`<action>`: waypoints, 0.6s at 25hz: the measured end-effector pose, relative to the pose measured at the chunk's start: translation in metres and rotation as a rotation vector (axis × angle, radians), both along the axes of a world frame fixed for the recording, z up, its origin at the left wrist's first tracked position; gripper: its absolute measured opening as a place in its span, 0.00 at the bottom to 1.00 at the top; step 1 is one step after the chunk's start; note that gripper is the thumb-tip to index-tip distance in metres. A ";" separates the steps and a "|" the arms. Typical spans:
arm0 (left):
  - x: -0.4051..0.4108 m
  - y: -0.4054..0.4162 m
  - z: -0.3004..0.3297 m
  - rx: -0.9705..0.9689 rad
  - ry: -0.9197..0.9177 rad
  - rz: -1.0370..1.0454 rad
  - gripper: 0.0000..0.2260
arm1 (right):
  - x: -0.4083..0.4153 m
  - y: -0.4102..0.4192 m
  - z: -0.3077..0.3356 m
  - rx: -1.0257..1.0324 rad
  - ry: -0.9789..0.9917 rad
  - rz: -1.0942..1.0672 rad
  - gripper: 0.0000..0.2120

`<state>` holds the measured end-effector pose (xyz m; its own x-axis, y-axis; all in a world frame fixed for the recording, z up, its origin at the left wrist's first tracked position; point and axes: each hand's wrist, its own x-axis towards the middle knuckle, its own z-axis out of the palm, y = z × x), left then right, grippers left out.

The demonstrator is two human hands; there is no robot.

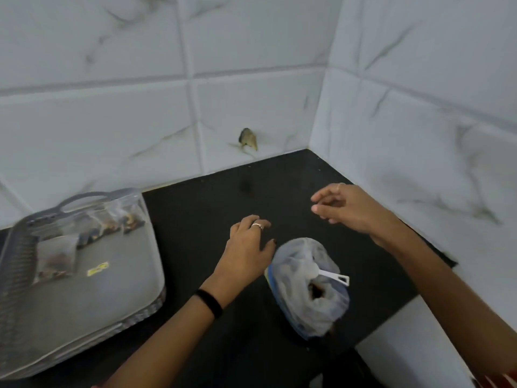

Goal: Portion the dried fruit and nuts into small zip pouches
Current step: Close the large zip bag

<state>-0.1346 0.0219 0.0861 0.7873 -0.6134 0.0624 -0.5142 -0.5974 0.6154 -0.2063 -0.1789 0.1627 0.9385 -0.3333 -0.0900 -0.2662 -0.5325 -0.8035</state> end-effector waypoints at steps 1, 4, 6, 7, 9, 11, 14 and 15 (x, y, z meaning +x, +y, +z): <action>-0.009 -0.006 -0.003 -0.015 0.042 0.000 0.19 | -0.018 -0.014 -0.007 0.017 0.003 -0.045 0.06; -0.028 -0.019 -0.014 -0.055 0.181 0.076 0.21 | -0.063 -0.038 -0.042 0.013 0.037 -0.125 0.06; -0.037 -0.019 -0.022 -0.065 0.314 0.195 0.22 | -0.079 -0.042 -0.075 -0.053 0.102 -0.137 0.06; -0.041 -0.017 -0.027 -0.073 0.390 0.257 0.23 | -0.083 -0.041 -0.090 -0.089 0.148 -0.132 0.07; -0.049 -0.014 -0.037 -0.101 0.543 0.367 0.24 | -0.087 -0.035 -0.116 -0.118 0.217 -0.113 0.09; -0.055 -0.013 -0.043 -0.136 0.697 0.455 0.24 | -0.084 -0.031 -0.131 -0.095 0.227 -0.094 0.11; -0.058 -0.014 -0.047 -0.222 0.894 0.521 0.20 | -0.075 -0.024 -0.137 -0.069 0.230 -0.071 0.13; -0.059 -0.014 -0.047 -0.266 0.961 0.531 0.18 | -0.072 -0.022 -0.137 -0.080 0.237 -0.069 0.13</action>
<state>-0.1932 0.0076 0.0390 0.7365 -0.2443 -0.6308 0.5207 -0.3904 0.7592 -0.2786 -0.2012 0.0256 0.8694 -0.4106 -0.2750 -0.4795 -0.5663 -0.6704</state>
